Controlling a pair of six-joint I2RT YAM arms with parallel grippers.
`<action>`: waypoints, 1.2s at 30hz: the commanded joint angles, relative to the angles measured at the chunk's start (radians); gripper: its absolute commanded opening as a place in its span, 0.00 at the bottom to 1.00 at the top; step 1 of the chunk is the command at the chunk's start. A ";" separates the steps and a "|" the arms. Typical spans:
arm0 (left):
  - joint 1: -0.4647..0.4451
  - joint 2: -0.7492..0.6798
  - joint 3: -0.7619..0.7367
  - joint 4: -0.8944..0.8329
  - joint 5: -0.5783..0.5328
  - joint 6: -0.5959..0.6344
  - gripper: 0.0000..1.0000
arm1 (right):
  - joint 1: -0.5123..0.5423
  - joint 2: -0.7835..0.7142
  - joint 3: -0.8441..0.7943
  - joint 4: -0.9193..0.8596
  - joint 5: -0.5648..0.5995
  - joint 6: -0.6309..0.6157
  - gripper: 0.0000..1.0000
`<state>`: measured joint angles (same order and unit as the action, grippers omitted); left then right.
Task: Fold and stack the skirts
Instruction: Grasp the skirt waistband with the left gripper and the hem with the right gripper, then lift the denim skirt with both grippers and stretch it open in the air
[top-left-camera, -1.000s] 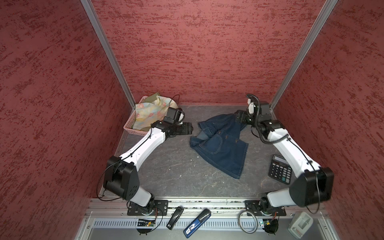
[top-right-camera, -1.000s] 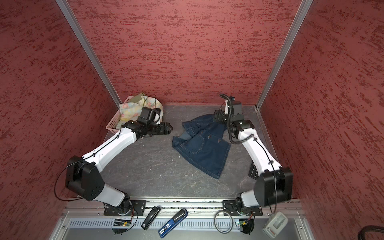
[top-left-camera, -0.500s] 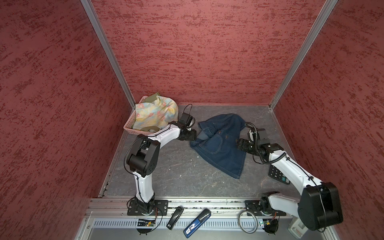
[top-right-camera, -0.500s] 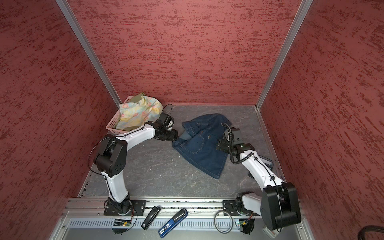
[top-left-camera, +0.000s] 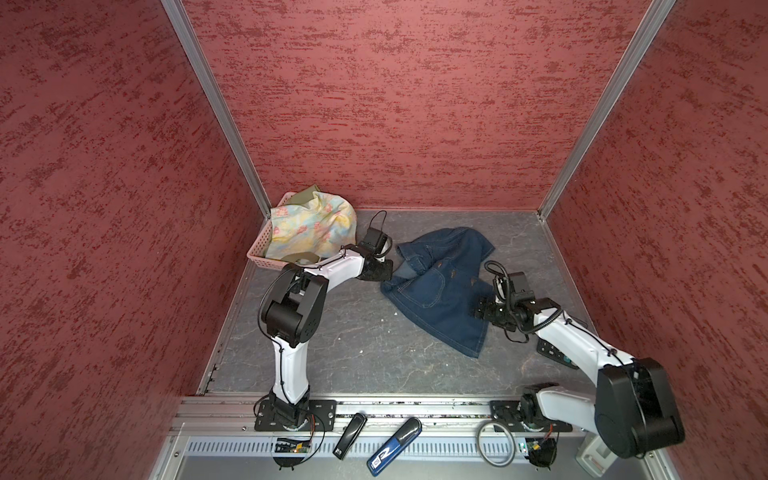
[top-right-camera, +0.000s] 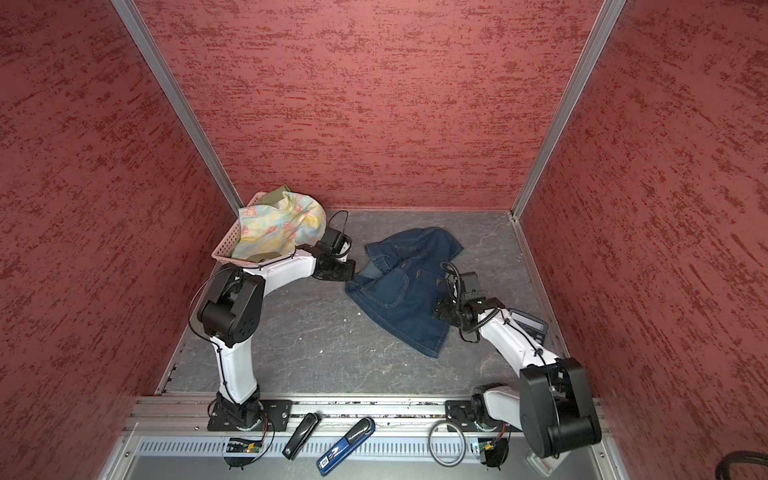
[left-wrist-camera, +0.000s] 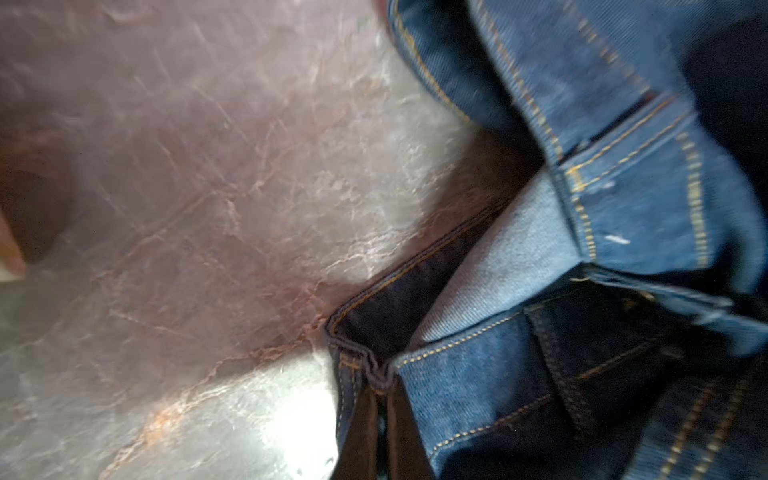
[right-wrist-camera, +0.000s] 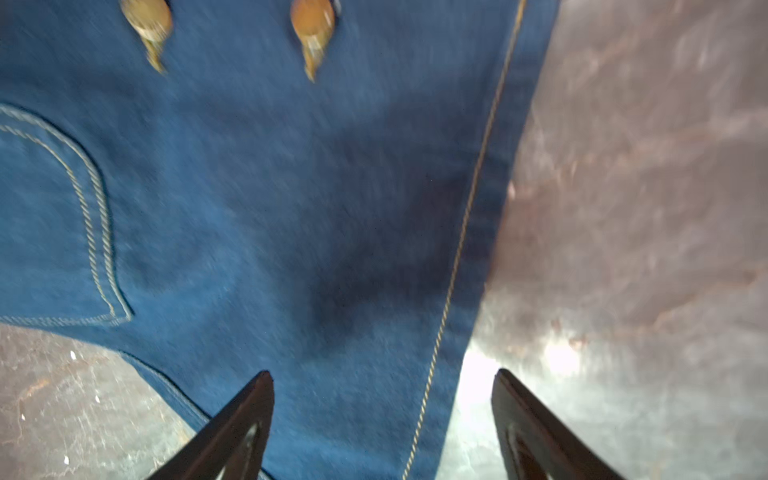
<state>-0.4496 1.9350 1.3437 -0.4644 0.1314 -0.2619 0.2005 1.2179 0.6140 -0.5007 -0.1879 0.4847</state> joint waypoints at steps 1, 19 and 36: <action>0.015 -0.103 -0.015 0.077 0.014 -0.044 0.00 | 0.037 -0.031 -0.027 -0.004 -0.051 0.071 0.80; 0.006 -0.204 -0.017 0.130 -0.021 -0.113 0.00 | 0.316 -0.071 -0.137 0.135 -0.070 0.362 0.61; 0.013 -0.263 0.063 0.066 -0.016 -0.089 0.00 | 0.415 -0.076 0.198 -0.036 0.258 0.355 0.00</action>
<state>-0.4431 1.7409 1.3479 -0.3904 0.1211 -0.3660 0.6270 1.1957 0.6487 -0.4145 -0.1097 0.8867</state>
